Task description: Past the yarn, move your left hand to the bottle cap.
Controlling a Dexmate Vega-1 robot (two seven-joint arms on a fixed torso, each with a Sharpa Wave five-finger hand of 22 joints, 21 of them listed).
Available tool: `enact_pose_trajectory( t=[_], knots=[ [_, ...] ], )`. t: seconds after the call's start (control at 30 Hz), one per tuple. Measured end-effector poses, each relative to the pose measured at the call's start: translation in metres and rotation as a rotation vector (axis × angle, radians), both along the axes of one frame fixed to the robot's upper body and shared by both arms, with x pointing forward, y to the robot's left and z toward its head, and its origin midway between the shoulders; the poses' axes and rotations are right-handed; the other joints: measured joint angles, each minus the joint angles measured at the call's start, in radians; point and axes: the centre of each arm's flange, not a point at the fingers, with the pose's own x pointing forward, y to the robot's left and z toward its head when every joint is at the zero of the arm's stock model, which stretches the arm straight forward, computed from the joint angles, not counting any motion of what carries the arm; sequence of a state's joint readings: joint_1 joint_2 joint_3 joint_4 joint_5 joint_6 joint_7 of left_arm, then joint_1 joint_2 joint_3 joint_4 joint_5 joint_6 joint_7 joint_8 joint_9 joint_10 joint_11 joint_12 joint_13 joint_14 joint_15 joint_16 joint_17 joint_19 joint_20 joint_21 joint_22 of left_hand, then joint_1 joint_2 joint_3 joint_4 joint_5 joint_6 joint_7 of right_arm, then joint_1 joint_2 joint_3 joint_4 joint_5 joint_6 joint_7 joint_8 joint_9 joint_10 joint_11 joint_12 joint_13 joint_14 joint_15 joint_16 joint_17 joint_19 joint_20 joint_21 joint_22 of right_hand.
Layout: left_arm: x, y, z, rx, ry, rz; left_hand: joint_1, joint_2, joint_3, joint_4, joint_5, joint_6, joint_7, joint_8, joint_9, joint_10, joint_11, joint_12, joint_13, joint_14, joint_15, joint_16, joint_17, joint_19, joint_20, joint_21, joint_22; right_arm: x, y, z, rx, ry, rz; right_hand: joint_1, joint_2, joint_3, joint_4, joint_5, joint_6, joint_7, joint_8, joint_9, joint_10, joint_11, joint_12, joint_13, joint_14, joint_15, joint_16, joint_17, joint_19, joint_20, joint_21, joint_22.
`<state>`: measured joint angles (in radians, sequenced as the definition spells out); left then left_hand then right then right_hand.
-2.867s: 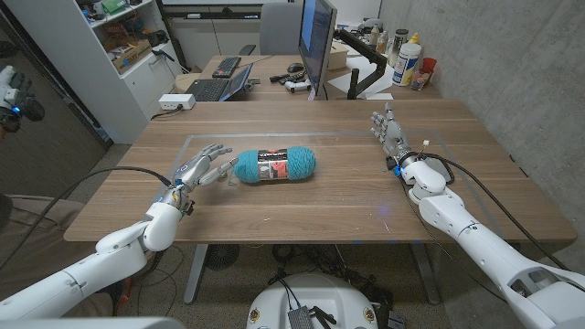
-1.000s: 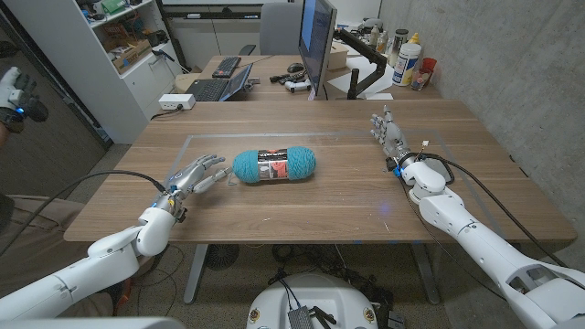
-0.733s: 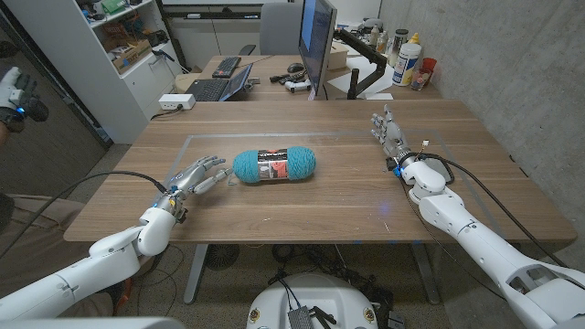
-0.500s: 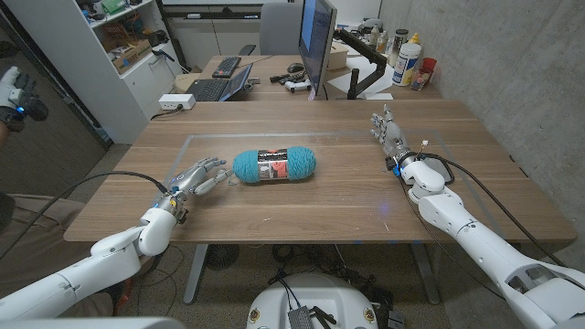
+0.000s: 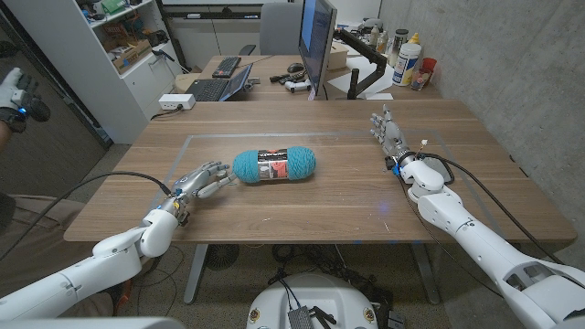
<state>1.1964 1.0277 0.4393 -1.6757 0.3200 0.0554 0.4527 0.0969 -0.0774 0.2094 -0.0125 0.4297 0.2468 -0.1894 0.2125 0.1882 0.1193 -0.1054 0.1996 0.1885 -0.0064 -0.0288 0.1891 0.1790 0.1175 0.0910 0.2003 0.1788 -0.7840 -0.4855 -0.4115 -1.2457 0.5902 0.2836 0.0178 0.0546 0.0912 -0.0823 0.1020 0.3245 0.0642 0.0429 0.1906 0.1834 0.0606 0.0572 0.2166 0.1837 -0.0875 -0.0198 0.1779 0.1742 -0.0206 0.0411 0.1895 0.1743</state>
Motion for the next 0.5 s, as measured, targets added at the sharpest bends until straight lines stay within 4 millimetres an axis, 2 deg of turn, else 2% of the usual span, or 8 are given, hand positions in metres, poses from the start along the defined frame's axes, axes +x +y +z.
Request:
enact_pose_trajectory(
  t=[0.5],
  knots=[
    [-0.006,-0.0029,-0.003,0.024,0.009,0.004,0.0,0.0,0.0,0.0,0.009,0.0,0.0,0.0,0.0,0.0,0.0,0.0,0.0,0.005,-0.005,0.0,0.0,0.0,0.0,0.0,0.0,0.0014,-0.001,-0.003,0.005,0.002,0.005,0.0,0.0,0.0,0.0,0.0,0.0,0.0,0.0,0.0,0.0,0.0,0.0,0.0,0.0,0.0,0.0,0.0,0.0,0.0,0.0,0.0]
  ],
)
